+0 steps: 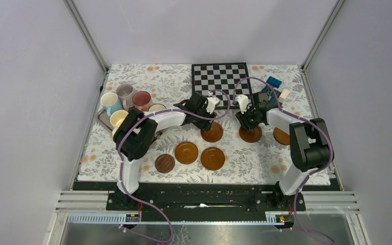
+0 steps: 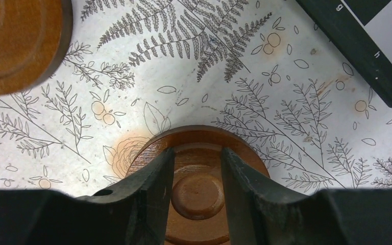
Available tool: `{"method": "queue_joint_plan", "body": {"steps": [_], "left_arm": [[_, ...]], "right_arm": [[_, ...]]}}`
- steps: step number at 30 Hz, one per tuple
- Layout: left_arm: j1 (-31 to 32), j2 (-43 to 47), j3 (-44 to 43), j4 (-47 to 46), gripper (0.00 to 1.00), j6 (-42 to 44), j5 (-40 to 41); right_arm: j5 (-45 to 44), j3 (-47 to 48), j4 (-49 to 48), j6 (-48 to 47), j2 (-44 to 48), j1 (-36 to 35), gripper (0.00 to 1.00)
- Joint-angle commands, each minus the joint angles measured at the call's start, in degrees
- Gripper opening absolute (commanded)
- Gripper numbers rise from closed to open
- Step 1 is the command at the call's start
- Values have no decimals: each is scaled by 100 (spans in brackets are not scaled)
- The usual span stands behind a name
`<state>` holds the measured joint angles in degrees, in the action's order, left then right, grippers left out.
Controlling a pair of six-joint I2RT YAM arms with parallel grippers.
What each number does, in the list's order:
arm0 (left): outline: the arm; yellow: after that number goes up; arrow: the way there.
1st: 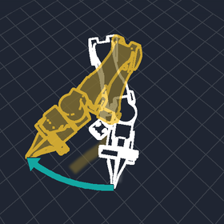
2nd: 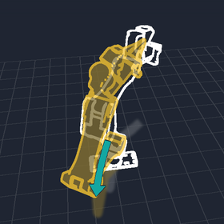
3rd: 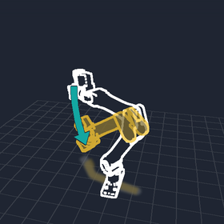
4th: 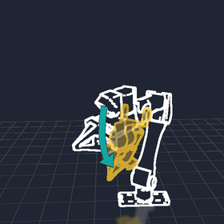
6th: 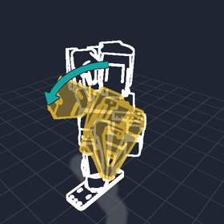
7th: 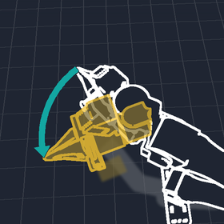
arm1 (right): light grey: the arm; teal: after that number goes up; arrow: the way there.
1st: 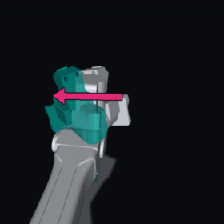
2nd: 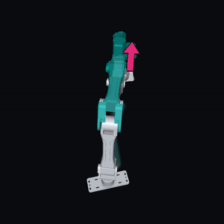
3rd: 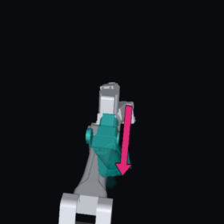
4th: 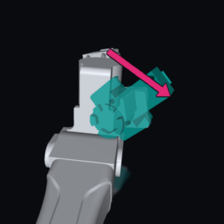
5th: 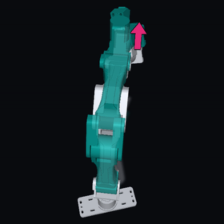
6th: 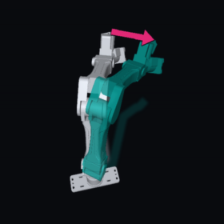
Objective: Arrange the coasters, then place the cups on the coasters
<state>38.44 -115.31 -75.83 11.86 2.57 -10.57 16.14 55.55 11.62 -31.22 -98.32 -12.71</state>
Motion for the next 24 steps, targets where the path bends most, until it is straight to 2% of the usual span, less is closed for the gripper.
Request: {"method": "queue_joint_plan", "body": {"steps": [1, 15, 24], "left_arm": [[-212, 244, 167, 49, 53, 23, -149], [-738, 422, 401, 106, 53, 105, -229], [-924, 508, 428, 159, 54, 77, -289]], "right_arm": [[340, 99, 663, 154, -22, -64, 47], [511, 1099, 875, 525, -1125, -629, 47], [666, 1568, 969, 772, -1295, -969, 47]]}}
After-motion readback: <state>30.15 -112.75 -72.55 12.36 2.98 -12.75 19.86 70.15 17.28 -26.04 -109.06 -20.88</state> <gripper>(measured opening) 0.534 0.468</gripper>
